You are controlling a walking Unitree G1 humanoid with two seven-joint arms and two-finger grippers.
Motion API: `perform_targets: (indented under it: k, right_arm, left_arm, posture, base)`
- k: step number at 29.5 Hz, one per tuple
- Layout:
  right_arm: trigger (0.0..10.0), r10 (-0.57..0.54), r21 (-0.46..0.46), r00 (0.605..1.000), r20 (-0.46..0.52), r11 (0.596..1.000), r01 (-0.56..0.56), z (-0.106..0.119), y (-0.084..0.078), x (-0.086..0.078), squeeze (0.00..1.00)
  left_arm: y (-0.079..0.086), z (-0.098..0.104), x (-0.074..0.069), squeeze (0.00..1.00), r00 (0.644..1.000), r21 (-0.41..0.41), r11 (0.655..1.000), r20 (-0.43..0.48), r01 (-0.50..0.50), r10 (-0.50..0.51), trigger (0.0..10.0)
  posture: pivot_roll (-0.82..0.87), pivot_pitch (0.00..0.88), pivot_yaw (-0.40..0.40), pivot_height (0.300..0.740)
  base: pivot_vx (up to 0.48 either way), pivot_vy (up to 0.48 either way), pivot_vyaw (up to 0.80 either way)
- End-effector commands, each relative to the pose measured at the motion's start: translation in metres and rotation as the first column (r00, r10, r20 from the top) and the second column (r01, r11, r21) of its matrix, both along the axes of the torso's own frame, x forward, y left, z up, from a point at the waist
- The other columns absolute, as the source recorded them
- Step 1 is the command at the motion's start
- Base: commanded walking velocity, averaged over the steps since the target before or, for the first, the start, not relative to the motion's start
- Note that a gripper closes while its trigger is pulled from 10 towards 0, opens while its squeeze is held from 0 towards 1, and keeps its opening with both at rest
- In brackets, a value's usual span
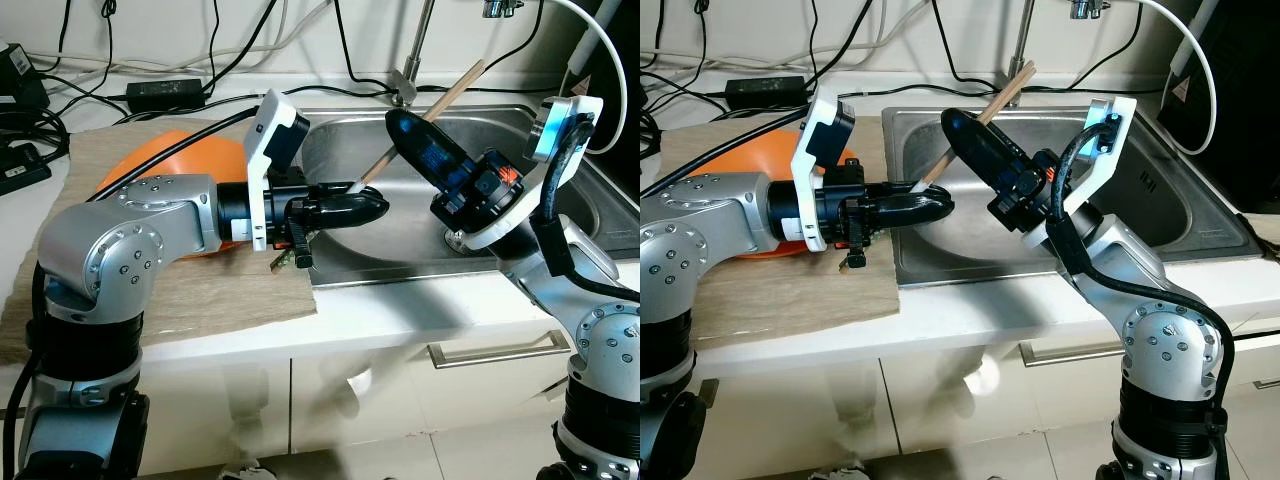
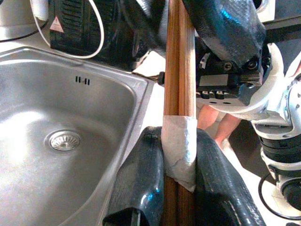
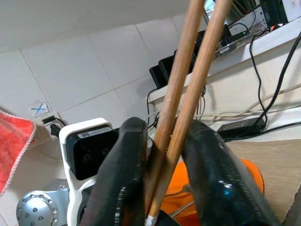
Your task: Kitchen organization
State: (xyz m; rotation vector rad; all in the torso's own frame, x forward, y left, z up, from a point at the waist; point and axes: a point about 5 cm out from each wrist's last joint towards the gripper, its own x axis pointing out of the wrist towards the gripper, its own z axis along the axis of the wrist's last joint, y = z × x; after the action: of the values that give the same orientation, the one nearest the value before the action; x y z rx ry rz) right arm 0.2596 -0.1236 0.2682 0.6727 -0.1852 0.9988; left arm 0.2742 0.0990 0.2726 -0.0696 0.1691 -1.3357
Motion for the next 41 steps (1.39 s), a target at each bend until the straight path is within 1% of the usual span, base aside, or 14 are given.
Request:
perform_targets:
  k: [1,2,3,4,9,10,22,23,30,35,36,37,38,41]
  right_arm:
    - [0.0,0.003,-0.006,1.0,0.016,1.0,-0.003,0.002,-0.001,-0.002,0.0]
    - [0.0,0.001,-0.003,1.0,0.017,1.0,0.0,0.002,-0.001,-0.002,0.0]
    - [0.0,-0.003,0.001,1.0,0.018,1.0,0.003,0.003,-0.002,-0.002,0.0]
    - [0.0,-0.006,0.004,1.0,0.018,1.0,0.006,0.003,-0.002,-0.002,0.0]
    - [0.0,-0.021,0.015,1.0,0.02,1.0,0.021,0.004,-0.004,0.0,0.0]
    - [0.0,-0.022,0.016,1.0,0.021,1.0,0.022,0.004,-0.004,0.0,0.0]
    - [0.0,-0.07,0.023,0.997,0.029,0.997,0.069,0.006,-0.012,0.004,0.0]
    - [0.0,-0.118,-0.009,0.992,0.037,0.993,0.118,0.006,-0.018,0.007,0.0]
    - [0.0,-0.564,-0.135,0.814,0.141,0.803,0.58,0.023,-0.076,0.044,0.0]
    - [0.0,-0.61,-0.296,0.742,0.279,0.68,0.671,0.02,-0.08,0.058,0.0]
    - [3.0,-0.593,-0.375,0.732,0.335,0.629,0.681,0.013,-0.078,0.064,0.0]
    - [3.0,-0.577,-0.421,0.729,0.368,0.596,0.684,0.008,-0.076,0.068,0.0]
    - [10.0,-0.564,-0.489,0.712,0.418,0.521,0.7,-0.003,-0.075,0.077,0.0]
    - [10.0,-0.445,-0.636,0.696,0.564,0.303,0.71,-0.043,-0.068,0.103,0.0]
  left_arm:
    - [-0.003,0.002,-0.002,0.0,0.999,0.002,0.999,0.012,0.032,-0.032,0.0]
    - [-0.003,0.003,-0.002,0.0,0.999,0.002,1.0,0.022,0.027,-0.027,0.0]
    - [-0.003,0.004,-0.001,0.0,0.999,0.002,1.0,0.037,0.016,-0.016,7.9]
    - [-0.002,0.004,0.0,0.0,0.999,-0.002,1.0,0.042,0.01,-0.01,10.0]
    - [-0.001,0.005,0.002,0.0,0.999,-0.003,1.0,0.035,0.004,-0.004,10.0]
    - [-0.001,0.005,0.002,1.0,0.999,-0.003,1.0,0.032,0.003,-0.003,10.0]
    - [0.001,0.005,0.006,0.88,0.998,0.022,0.999,0.062,-0.026,0.025,10.0]
    - [0.002,0.006,0.006,0.0,0.997,0.019,0.999,0.072,-0.035,0.033,10.0]
    - [0.016,0.015,0.017,0.0,0.977,-0.013,0.987,0.136,-0.161,0.161,10.0]
    - [0.02,0.016,0.025,0.0,0.955,-0.016,0.97,0.172,-0.244,0.243,10.0]
    - [0.019,0.016,0.027,0.0,0.946,-0.002,0.965,0.195,-0.263,0.258,10.0]
    - [0.018,0.015,0.028,0.0,0.941,0.009,0.962,0.211,-0.273,0.265,10.0]
    - [0.015,0.011,0.028,0.0,0.929,0.05,0.955,0.252,-0.293,0.272,10.0]
    - [0.003,-0.005,0.03,0.0,0.9,0.173,0.925,0.347,-0.337,0.263,10.0]
  posture:
    - [0.02,0.011,-0.045,0.74]
    - [0.02,0.011,-0.045,0.74]
    - [0.02,0.011,-0.045,0.74]
    - [0.02,0.011,-0.045,0.74]
    - [0.02,0.01,-0.045,0.74]
    - [0.02,0.01,-0.044,0.74]
    - [0.02,0.01,-0.041,0.74]
    - [0.02,0.011,-0.039,0.74]
    - [0.02,0.014,-0.039,0.74]
    - [0.02,0.016,-0.038,0.74]
    - [0.01,0.017,-0.034,0.74]
    - [0.01,0.017,-0.034,0.74]
    - [0.01,0.018,-0.031,0.74]
    - [0.01,0.02,-0.024,0.74]
  base:
    - [0.0,0.0,0.0]
    - [0.0,0.0,0.0]
    - [0.0,0.0,0.0]
    - [0.0,0.0,0.0]
    - [0.0,0.0,0.0]
    - [0.0,0.0,0.0]
    - [0.0,0.0,0.0]
    - [0.0,0.0,0.0]
    - [0.0,0.0,0.0]
    - [0.0,0.0,0.0]
    - [0.0,0.0,0.0]
    - [0.0,0.0,0.0]
    - [0.0,0.0,0.0]
    - [0.0,0.0,0.0]
